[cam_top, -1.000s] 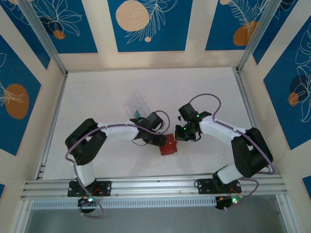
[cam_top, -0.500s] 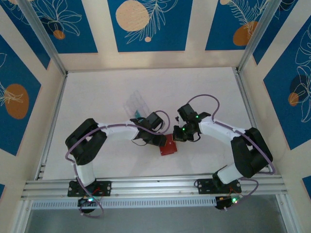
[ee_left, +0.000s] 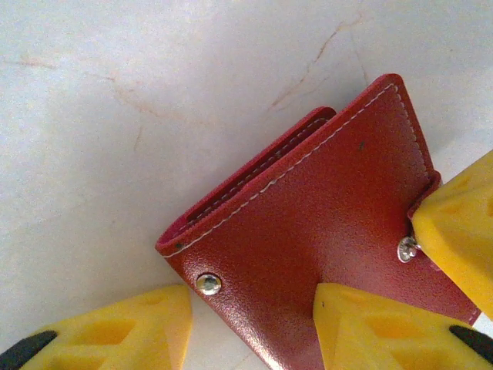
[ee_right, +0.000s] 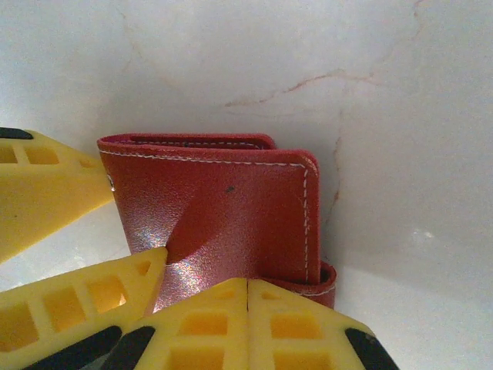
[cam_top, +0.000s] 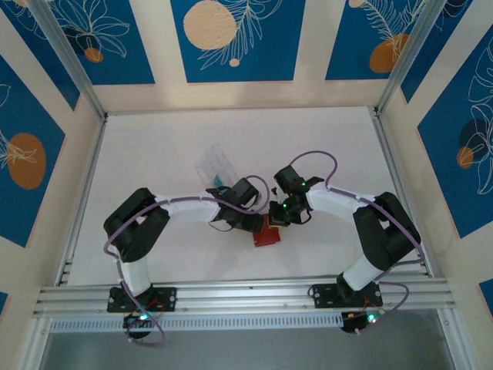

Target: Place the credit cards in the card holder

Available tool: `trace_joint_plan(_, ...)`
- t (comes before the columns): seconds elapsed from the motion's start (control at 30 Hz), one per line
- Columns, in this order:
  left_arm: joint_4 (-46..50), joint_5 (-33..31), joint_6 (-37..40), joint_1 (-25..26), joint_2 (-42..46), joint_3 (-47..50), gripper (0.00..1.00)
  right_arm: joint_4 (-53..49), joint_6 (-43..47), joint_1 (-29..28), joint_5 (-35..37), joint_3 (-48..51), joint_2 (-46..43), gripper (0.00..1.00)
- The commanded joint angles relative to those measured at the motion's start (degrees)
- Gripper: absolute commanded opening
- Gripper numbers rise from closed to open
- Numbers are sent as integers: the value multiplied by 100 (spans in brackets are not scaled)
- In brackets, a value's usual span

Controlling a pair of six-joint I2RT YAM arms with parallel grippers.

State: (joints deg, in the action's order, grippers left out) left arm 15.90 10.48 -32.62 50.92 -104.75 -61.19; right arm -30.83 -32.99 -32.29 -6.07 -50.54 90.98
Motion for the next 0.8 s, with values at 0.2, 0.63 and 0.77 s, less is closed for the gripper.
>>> trace_joint_plan(0.2,-187,67,-90,120,-326,147,47,129,-76,-86,-387,-116,218,0)
trace_joint_plan(0.63,-226,51,-104,128,-310,182,47,416,-193,133,-883,29,47,0)
trace_joint_plan(0.77,-254,59,-106,130,-309,204,47,508,-216,197,-975,47,91,0)
